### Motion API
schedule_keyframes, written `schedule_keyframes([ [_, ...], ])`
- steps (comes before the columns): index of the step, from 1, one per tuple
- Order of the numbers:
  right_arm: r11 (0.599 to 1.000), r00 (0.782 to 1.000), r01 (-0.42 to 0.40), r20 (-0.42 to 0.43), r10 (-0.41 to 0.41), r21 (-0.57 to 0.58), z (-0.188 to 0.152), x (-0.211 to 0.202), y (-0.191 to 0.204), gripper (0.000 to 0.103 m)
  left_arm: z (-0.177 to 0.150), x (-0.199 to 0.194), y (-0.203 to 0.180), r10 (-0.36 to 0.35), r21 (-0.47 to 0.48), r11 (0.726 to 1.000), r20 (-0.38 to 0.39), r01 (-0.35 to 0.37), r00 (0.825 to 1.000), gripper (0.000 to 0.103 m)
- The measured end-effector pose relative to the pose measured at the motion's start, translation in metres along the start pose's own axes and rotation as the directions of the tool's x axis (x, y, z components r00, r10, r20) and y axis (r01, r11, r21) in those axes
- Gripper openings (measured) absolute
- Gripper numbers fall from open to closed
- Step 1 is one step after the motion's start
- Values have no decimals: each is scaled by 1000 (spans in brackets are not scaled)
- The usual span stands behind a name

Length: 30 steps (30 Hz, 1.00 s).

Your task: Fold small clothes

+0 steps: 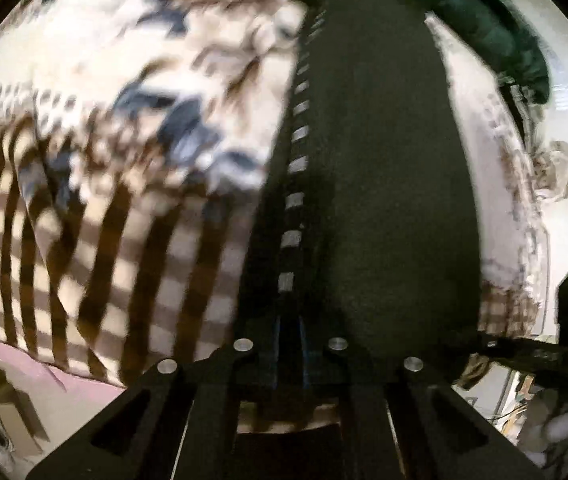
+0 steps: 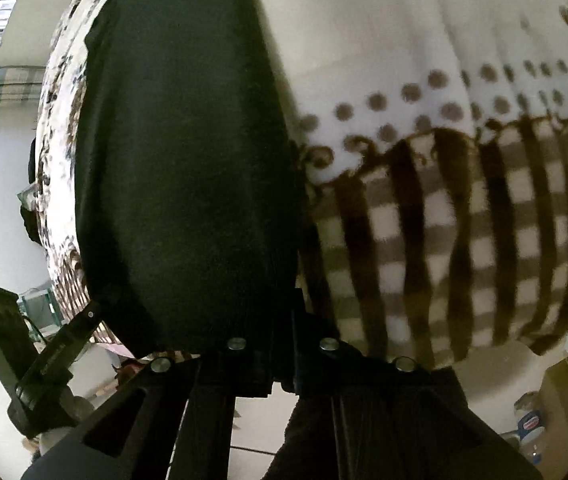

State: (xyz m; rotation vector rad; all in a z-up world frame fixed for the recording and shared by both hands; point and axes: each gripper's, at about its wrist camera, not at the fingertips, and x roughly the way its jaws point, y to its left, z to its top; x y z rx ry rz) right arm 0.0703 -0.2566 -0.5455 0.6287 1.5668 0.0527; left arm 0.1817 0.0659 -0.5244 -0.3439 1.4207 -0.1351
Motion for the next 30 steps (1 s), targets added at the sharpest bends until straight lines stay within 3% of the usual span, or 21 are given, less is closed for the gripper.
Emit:
schedule_keyframes([
  [2, 1000, 1000, 22, -12, -22, -12, 2, 4, 0, 6, -2, 13, 12, -8, -30, 1000, -27, 7, 1000, 6],
  [6, 1000, 996, 16, -83, -16, 3, 12, 24, -5, 7, 2, 6, 20, -89, -61, 994, -25, 87, 996, 10],
  [7, 1000, 996, 8, -93, -7, 8, 14, 24, -6, 12, 2, 1, 22, -113, -81, 990, -16, 111, 993, 16],
  [8, 1000, 995, -17, -99, 19, 17, 16, 20, -11, 16, 2, -2, 25, -141, -96, 985, -5, 140, 990, 30],
  [9, 999, 994, -39, -98, 42, 26, 17, 15, -16, 28, 1, -4, 29, -181, -110, 977, 16, 182, 983, 39],
  [10, 998, 994, -59, -86, 62, 32, 18, 11, -20, 43, 0, 0, 31, -190, -118, 974, 23, 191, 982, 58],
  [11, 996, 994, -80, -70, 82, 37, 18, 7, -24, 48, 0, 5, 34, -207, -133, 969, 19, 208, 978, 63],
  [14, 992, 987, -120, -102, 124, 46, 20, 18, -33, 50, 0, 29, 35, -263, -148, 955, -22, 257, 965, 65],
  [17, 982, 968, -170, -174, 181, 77, 21, 45, -41, 51, 3, 35, 26, -239, -103, 967, -35, 234, 970, 66],
  [18, 979, 965, -185, -175, 197, 83, 21, 50, -41, 51, 1, 34, 22, -231, -94, 969, -35, 227, 972, 66],
  [19, 971, 955, -223, -181, 235, 85, 20, 55, -38, 51, 0, 32, 15, -232, -80, 970, -35, 228, 972, 59],
  [20, 970, 952, -229, -186, 242, 85, 19, 57, -36, 51, -3, 28, 10, -228, -61, 972, -39, 225, 973, 22],
  [21, 967, 950, -239, -184, 251, 86, 19, 59, -34, 42, -5, 25, 3, -223, -33, 975, -54, 221, 973, 9],
  [22, 967, 951, -244, -179, 254, 79, 17, 59, -30, 15, -4, 19, 2, -233, -29, 972, -46, 232, 971, 9],
  [27, 942, 934, -316, -135, 330, 113, 9, 28, -33, 13, 0, -17, -11, -300, -85, 950, 21, 301, 954, 9],
  [30, 930, 926, -355, -97, 364, 97, 10, -2, -25, 12, 11, -52, -19, -371, -148, 913, 85, 380, 925, 9],
])
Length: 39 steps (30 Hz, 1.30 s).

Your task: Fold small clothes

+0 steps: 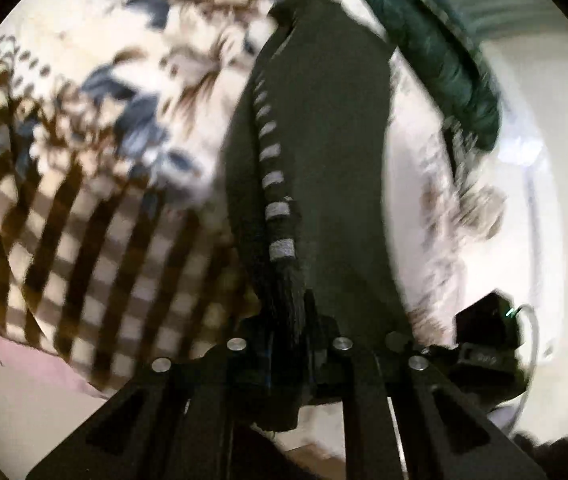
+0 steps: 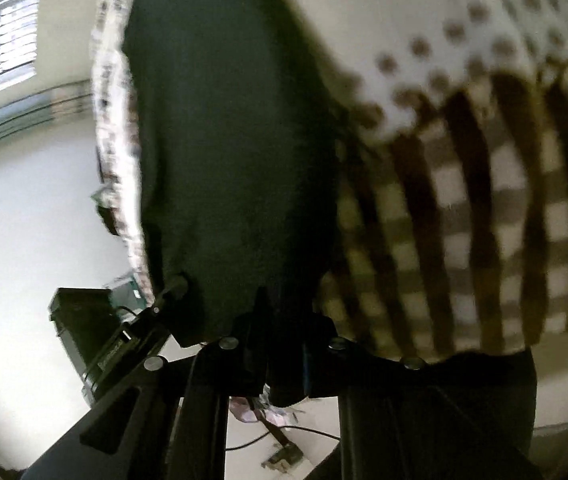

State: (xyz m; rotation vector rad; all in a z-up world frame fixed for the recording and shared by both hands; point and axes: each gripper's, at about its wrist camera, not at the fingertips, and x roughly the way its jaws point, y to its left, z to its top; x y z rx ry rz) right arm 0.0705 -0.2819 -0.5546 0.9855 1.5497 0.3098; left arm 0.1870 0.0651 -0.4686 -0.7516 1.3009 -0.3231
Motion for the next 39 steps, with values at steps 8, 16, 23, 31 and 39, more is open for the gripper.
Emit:
schedule_keyframes([
  [8, 987, 984, -101, 132, 117, -122, 33, -83, 79, 12, 86, -23, -60, -178, -6, 983, 148, 181, 973, 9],
  [16, 978, 949, -60, 292, 118, -200, 175, -94, 162, 12, 244, 43, -70, -208, -6, 977, 207, 214, 956, 9],
  [23, 988, 934, 0, 353, 56, -156, 306, -86, 209, 12, 349, 89, -79, -225, -51, 970, 172, 237, 959, 9],
  [31, 987, 918, 75, 396, -14, -139, 445, -59, 248, 12, 457, 153, -55, -248, -201, 941, 139, 273, 959, 27],
  [39, 989, 931, -133, 334, 145, -59, 518, -51, 215, 53, 471, 123, -24, -227, -229, 933, 222, 277, 948, 59],
])
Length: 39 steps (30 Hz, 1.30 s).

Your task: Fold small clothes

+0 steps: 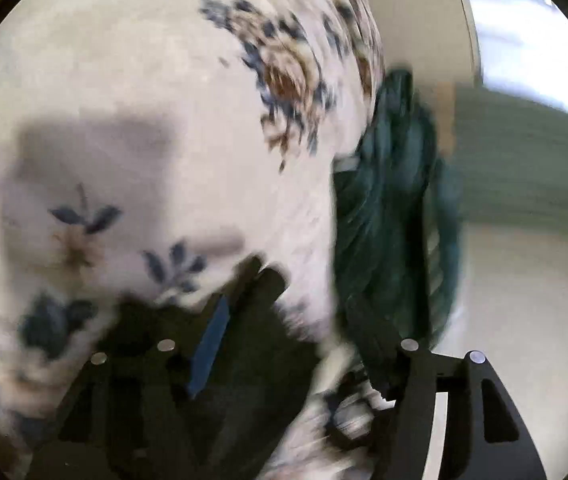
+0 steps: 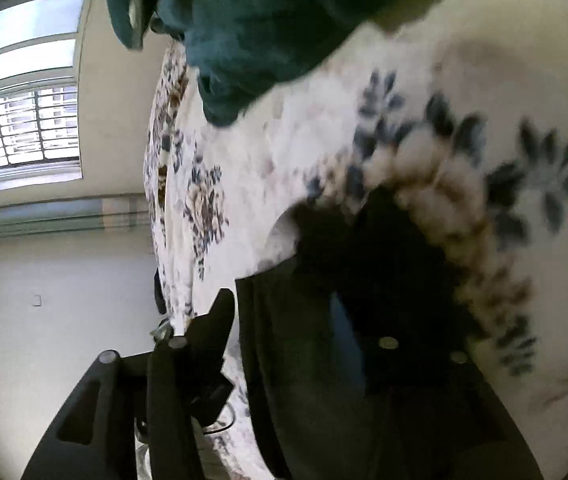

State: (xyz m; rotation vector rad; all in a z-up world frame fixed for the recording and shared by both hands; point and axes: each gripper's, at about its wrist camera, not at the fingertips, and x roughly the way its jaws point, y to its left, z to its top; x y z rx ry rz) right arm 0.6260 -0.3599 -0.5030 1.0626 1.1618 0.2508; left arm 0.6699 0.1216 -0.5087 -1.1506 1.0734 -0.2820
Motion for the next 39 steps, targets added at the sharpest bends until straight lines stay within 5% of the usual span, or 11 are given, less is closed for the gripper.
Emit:
schedule_keyframes([
  [6, 926, 956, 288, 15, -293, -244, -18, -10, 8, 53, -37, 54, -40, 365, 478, 830, -78, -286, 928, 57],
  [8, 894, 933, 343, -7, -360, -289, -22, 7, 4, 51, -47, 61, -45, 386, 559, 775, -52, -294, 921, 4],
  [10, 884, 928, 348, -19, -373, -312, -22, 21, 1, 7, -48, 53, -48, 411, 595, 731, 10, -335, 912, 4],
  [18, 855, 907, 398, 5, -421, -332, -17, 34, 6, 8, -25, -4, -12, 415, 436, 815, 22, -383, 909, 8],
  [20, 865, 905, 399, -22, -425, -304, -14, 33, 3, 23, -35, -17, -16, 368, 401, 852, -4, -336, 930, 20],
  [24, 883, 917, 378, -21, -399, -279, -32, 3, 5, 32, -94, -44, -23, 360, 461, 837, -56, -296, 931, 24],
  [28, 891, 915, 374, -57, -400, -258, -83, -29, -8, 52, -152, -55, -6, 422, 484, 812, -101, -326, 901, 53],
  [31, 895, 907, 384, -87, -411, -225, -126, -37, -27, 65, -177, -46, 10, 488, 521, 763, -76, -383, 869, 55],
  [33, 906, 906, 381, -123, -406, -184, -150, -34, -43, 65, -184, -48, 15, 476, 535, 747, -17, -394, 879, 21],
  [36, 918, 904, 375, -170, -393, -130, -174, -18, -63, 64, -182, -58, 22, 444, 512, 768, 9, -386, 896, 11],
  [39, 861, 864, 480, -79, -497, -168, -184, -12, -66, 12, -167, -74, 31, 480, 527, 732, 51, -432, 876, 10],
])
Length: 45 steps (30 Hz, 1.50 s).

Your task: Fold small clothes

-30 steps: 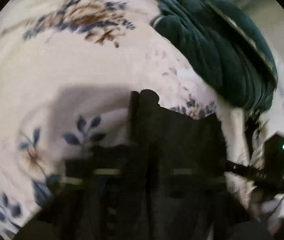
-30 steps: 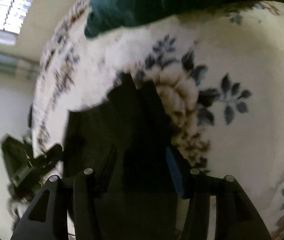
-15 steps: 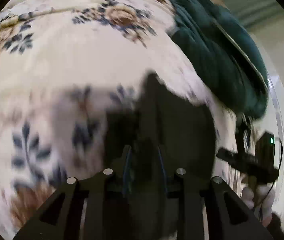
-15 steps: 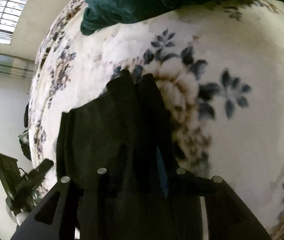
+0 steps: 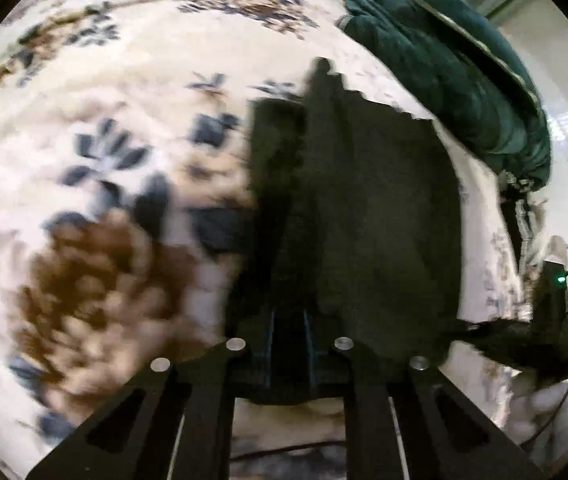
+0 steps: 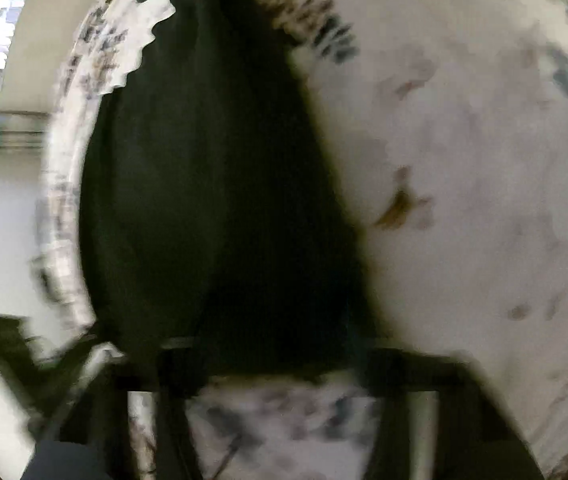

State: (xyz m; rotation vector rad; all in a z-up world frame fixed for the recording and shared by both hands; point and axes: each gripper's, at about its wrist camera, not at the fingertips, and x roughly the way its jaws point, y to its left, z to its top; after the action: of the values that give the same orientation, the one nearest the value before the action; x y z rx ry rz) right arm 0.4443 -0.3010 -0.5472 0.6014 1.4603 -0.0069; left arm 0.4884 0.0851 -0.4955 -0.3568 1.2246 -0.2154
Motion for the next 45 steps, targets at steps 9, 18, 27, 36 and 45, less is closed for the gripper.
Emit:
schedule_keyframes([
  [9, 994, 998, -67, 8, 66, 90, -8, -19, -18, 18, -5, -25, 48, -149, -165, 974, 31, 153, 988, 48],
  [18, 993, 991, -114, -72, 117, 43, -17, -3, -12, 45, -37, 14, -8, -124, 85, 988, -37, 127, 992, 7],
  [27, 1000, 999, -23, 37, 24, -6, -23, -34, -4, 5, -33, 3, 5, -43, 210, 976, -46, 52, 998, 5],
  [36, 992, 997, 76, -24, -79, -100, -16, -19, 1, 7, -25, 6, 37, -183, 19, 982, -117, 187, 976, 10],
  [45, 996, 997, -55, 56, 59, -73, 30, -50, -1, 43, 53, 18, 0, -240, -54, 969, 34, 242, 970, 52],
])
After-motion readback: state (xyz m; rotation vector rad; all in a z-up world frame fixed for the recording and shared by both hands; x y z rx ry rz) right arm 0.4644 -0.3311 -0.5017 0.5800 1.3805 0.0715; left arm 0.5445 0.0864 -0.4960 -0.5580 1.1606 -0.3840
